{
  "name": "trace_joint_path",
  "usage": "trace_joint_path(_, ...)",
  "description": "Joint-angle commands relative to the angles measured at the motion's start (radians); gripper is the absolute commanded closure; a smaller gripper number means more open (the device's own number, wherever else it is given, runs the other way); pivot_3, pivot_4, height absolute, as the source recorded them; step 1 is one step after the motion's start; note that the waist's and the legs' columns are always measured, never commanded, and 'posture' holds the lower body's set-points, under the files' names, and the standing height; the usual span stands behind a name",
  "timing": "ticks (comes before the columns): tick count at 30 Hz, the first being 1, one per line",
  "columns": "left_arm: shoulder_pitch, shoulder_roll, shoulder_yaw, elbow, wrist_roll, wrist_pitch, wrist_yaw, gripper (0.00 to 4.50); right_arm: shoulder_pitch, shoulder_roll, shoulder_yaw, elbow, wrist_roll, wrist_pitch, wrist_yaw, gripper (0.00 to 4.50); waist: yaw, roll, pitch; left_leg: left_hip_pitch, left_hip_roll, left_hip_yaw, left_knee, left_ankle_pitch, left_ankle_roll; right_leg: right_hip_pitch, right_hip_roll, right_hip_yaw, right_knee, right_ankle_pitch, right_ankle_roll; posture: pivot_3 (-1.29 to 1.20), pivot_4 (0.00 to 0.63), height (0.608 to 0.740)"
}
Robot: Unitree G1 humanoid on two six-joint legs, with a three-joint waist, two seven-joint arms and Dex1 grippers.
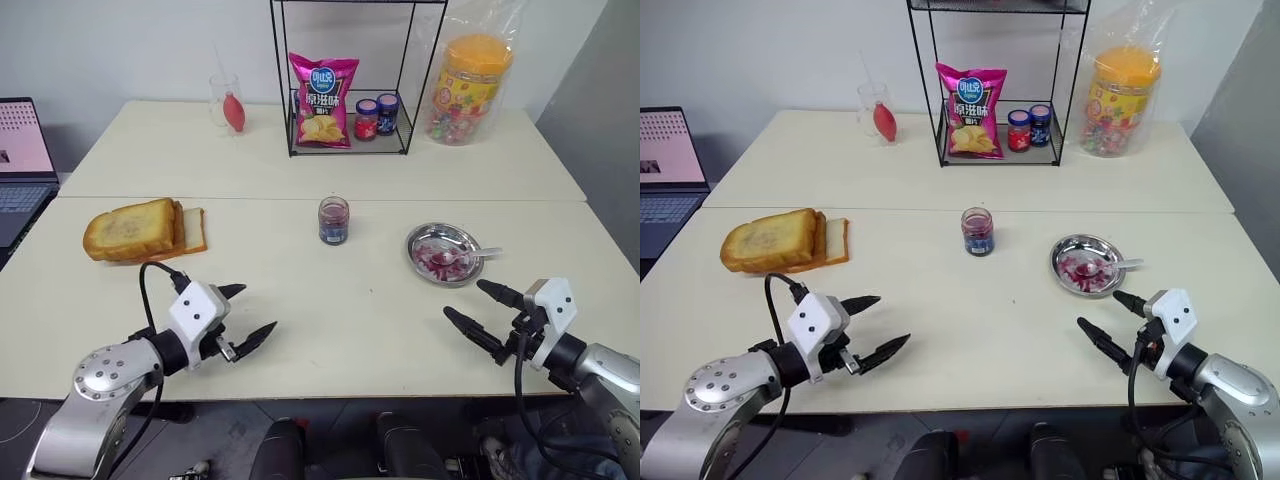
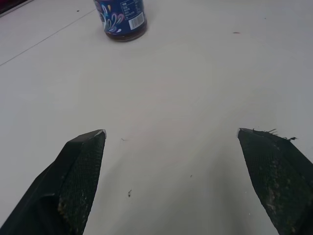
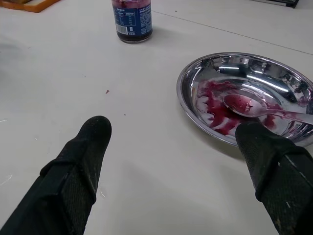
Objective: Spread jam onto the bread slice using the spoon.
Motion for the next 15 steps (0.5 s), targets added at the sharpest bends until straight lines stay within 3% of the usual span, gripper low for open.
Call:
trace_joint_path(1, 0.011, -0.003, 0.007, -0.026, -0.005, -0.024, -0.007, 0.00, -0.001, -0.006, -0.024, -0.040, 0.005, -0.027, 0.005, 0.03, 0.000, 0.000, 0.000, 0.000, 0.000, 0.000, 0.000, 0.000, 0.000, 0.000, 0.000, 0.000, 0.000, 0.000, 0.000, 0.00, 0.150, 0.740)
trace_joint_path(15, 0.011, -0.005, 0.019, -0.047, -0.095, -0.008, -0.060, 0.00, -0.018, 0.005, -0.025, -0.030, 0.014, -0.023, -0.002, 0.03, 0.000, 0.000, 0.000, 0.000, 0.000, 0.000, 0.000, 0.000, 0.000, 0.000, 0.000, 0.000, 0.000, 0.000, 0.000, 0.00, 0.150, 0.740)
